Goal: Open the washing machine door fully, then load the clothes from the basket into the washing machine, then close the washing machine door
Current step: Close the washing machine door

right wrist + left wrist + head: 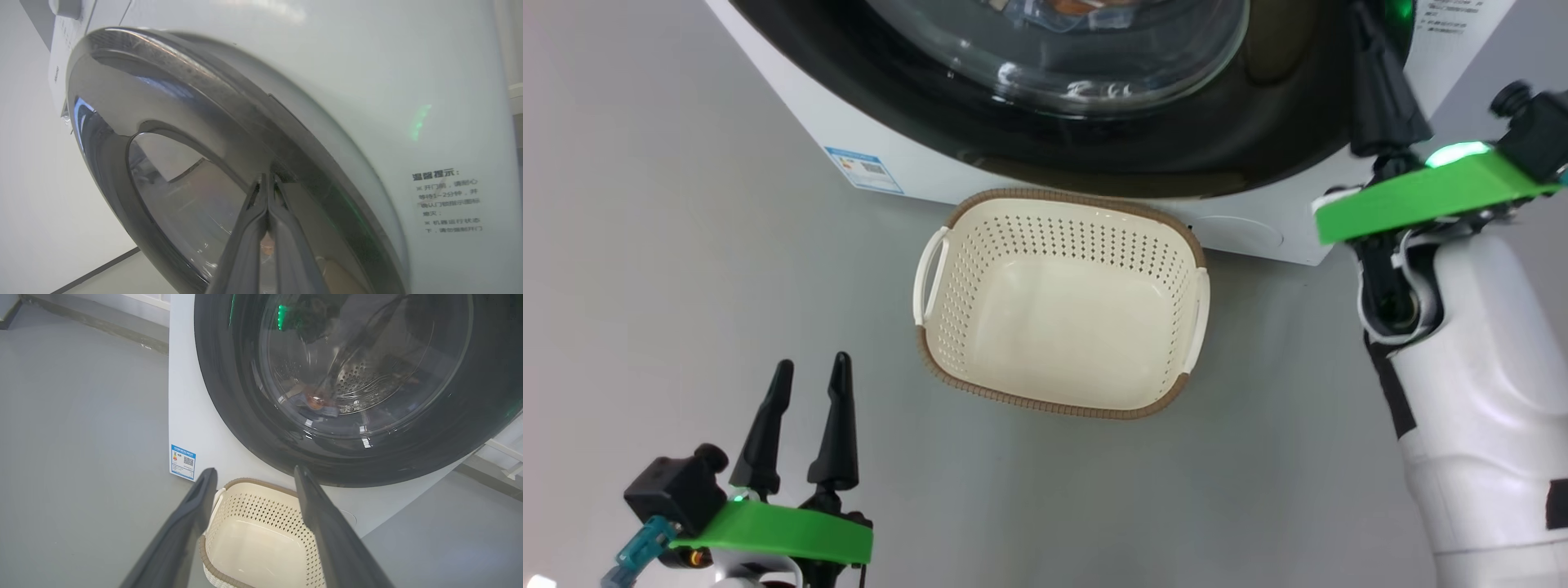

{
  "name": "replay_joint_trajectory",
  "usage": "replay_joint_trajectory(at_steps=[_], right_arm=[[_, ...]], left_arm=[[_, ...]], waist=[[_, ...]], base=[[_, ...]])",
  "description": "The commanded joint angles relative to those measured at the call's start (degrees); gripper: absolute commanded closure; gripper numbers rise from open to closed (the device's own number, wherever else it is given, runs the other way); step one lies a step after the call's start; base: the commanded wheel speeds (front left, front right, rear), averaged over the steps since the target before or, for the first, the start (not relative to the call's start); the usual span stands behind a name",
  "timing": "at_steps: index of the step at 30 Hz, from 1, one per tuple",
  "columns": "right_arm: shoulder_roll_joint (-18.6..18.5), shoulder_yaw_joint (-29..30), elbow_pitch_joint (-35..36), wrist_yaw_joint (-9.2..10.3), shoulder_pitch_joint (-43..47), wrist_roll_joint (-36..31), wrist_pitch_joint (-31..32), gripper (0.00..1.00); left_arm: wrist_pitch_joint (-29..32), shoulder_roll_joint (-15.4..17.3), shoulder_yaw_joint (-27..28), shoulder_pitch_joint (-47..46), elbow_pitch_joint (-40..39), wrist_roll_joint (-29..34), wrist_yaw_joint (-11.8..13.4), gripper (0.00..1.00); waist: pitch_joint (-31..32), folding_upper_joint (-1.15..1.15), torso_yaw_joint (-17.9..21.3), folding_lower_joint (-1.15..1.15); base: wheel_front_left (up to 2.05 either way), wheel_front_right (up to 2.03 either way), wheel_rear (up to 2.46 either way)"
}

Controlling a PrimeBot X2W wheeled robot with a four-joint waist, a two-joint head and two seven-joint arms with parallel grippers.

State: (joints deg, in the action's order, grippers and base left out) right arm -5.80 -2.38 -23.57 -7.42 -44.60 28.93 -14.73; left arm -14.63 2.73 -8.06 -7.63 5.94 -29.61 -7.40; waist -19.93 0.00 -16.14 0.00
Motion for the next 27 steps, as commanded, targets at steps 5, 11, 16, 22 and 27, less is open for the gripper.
replay_joint_trajectory(at_steps=[5, 11, 16, 22, 27], right_arm=[[1.53, 1.96, 0.85, -0.07, -3.93, 0.08, -0.27, 1.0], [1.94, 3.13, 0.23, -0.07, -6.28, -0.88, -0.27, 1.0], [2.19, 2.6, 0.25, -0.07, -6.05, -1.34, -0.27, 1.0], [1.8, 0.84, 0.23, -0.07, -3.44, -1.12, -0.27, 1.0], [1.14, -1.07, 0.0, -0.07, 0.45, -0.56, -0.27, 0.11]], left_arm=[[-0.37, 0.8, 1.8, -2.15, -1.65, -0.65, -0.09, 0.0], [-0.37, 0.68, 1.52, -3.23, -1.72, -0.9, -0.09, 0.0], [-0.37, 0.63, 1.63, -3.32, -1.39, -0.87, -0.09, 0.0], [-0.37, 0.66, 1.97, -2.95, -0.84, -0.52, -0.09, 0.0], [-0.37, 0.86, 2.66, -2.14, -0.05, -0.06, -0.09, 0.0]], waist=[[-1.61, 0.0, -0.64, 0.0], [-2.96, 0.0, -1.02, 0.0], [-2.9, 0.0, -0.95, 0.0], [-1.86, 0.0, -0.55, 0.0], [0.02, 0.0, 0.25, 0.0]], base=[[0.0, 0.0, 0.0], [0.0, 0.0, 0.0], [0.0, 0.0, 0.0], [0.0, 0.0, 0.0], [0.0, 0.0, 0.0]])
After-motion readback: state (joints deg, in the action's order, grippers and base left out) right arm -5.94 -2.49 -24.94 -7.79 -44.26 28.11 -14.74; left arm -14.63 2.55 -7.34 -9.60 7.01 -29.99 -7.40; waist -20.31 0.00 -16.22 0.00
